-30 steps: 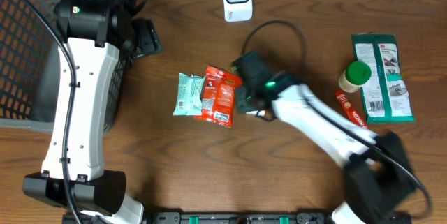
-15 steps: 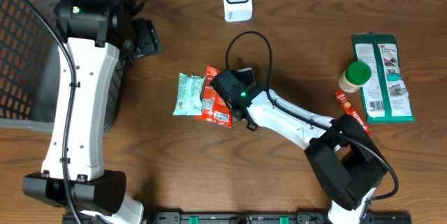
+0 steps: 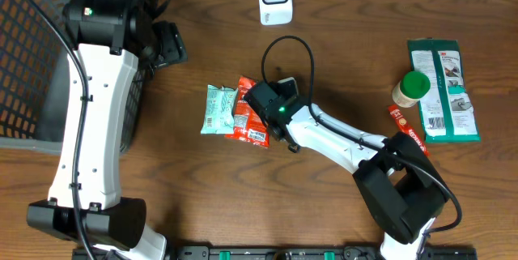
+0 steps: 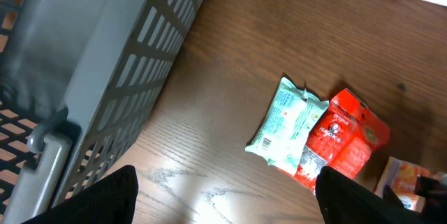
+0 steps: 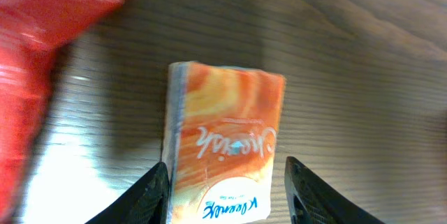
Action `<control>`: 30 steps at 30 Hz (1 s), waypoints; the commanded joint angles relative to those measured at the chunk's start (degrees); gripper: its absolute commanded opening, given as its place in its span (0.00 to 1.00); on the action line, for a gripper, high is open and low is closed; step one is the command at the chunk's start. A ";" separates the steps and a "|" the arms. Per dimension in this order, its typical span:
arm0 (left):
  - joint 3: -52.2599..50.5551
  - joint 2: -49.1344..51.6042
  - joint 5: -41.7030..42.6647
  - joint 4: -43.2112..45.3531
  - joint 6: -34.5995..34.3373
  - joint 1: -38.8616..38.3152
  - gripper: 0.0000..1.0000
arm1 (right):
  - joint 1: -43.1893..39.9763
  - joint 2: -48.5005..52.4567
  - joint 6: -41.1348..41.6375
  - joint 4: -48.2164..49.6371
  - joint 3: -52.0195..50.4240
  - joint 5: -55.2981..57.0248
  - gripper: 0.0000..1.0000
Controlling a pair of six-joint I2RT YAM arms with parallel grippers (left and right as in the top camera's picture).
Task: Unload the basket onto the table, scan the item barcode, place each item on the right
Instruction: 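Lower the right gripper onto the small orange box and grasp it, then lift the orange box up to the white scanner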
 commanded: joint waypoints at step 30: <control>0.17 -0.33 -0.92 -0.24 0.79 0.02 0.82 | -8.41 -6.86 -10.51 0.72 4.72 -21.53 0.01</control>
